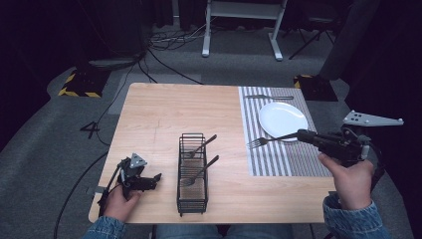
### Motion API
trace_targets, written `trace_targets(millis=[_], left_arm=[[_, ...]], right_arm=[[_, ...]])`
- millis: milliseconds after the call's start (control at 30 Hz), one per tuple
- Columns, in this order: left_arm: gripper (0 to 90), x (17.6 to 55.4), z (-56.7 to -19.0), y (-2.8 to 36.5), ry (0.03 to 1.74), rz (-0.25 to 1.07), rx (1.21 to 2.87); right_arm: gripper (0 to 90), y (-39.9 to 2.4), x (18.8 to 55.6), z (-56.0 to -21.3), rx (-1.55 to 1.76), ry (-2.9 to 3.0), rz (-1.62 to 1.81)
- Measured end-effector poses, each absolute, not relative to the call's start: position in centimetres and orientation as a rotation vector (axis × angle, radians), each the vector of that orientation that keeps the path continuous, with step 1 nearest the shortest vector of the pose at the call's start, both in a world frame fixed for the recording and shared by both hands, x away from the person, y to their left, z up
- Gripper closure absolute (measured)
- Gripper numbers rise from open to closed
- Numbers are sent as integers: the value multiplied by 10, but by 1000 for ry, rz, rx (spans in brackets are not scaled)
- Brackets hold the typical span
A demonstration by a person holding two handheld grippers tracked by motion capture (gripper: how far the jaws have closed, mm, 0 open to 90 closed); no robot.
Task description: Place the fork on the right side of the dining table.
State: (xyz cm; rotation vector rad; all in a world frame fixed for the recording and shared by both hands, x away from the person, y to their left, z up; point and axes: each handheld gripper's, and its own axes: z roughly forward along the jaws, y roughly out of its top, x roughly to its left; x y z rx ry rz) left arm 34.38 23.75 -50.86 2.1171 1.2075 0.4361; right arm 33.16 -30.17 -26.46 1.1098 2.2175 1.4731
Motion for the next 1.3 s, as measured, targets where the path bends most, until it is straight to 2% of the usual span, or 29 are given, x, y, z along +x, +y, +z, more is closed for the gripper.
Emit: trace_targets(millis=[367,800,1300], left_arm=[[116,344,-509,238,1208,436,2117],[116,344,-509,237,1207,436,2117],[116,344,-509,237,1207,436,2116]], right_arm=[[869,-320,358,-284,1220,2172,1417],[868,-332,396,-328,1369,2167,1287],[868,-334,417,-358,1447,2192,1212]])
